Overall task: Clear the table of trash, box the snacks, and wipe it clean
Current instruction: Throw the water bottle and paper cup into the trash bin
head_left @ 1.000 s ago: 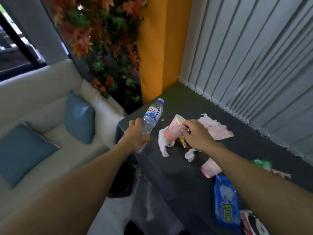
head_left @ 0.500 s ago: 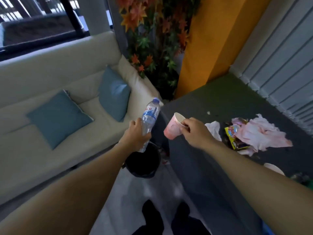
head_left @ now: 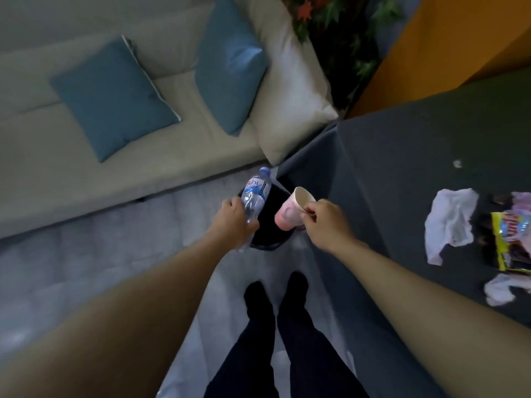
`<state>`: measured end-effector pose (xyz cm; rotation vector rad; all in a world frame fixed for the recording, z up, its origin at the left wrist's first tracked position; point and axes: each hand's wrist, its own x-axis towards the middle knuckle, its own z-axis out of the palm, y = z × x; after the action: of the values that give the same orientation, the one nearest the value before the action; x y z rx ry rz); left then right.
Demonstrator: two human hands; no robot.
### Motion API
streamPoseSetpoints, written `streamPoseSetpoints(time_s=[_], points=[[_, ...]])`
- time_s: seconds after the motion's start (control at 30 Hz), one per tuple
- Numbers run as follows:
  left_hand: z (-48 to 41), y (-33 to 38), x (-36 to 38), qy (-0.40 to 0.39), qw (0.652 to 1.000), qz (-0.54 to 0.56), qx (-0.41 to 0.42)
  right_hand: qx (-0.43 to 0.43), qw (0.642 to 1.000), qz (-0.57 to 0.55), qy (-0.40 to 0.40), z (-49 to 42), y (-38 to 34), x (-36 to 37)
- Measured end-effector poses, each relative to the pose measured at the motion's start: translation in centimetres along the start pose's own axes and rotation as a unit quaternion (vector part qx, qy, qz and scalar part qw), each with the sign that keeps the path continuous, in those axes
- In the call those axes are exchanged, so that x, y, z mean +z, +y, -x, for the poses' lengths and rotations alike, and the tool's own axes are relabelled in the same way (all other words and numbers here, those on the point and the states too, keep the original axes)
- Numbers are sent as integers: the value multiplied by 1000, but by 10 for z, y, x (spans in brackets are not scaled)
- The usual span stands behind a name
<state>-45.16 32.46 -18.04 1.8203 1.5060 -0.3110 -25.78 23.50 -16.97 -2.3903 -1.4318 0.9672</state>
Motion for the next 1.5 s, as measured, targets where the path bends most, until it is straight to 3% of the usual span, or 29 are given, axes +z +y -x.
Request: streamPoseSetpoints(time_s=[0.43,0.77,0.97,1.2,1.5], points=[[-104,-55,115,-61,995,11,-72,59,996,16,-65,-81,67,123],[-145,-59,138,-67,998,-6,-14,68,993,-21,-95,-114,87,159],[-140,-51,117,-43,997,-46,34,84,990,-22,-112,-104,87,148],[-121,-31,61,2,978,-166,122,49,994,0,-100,-93,58,105],[-68,9,-22,24,969,-207,135,1,996,67,-64,-52,1,17]])
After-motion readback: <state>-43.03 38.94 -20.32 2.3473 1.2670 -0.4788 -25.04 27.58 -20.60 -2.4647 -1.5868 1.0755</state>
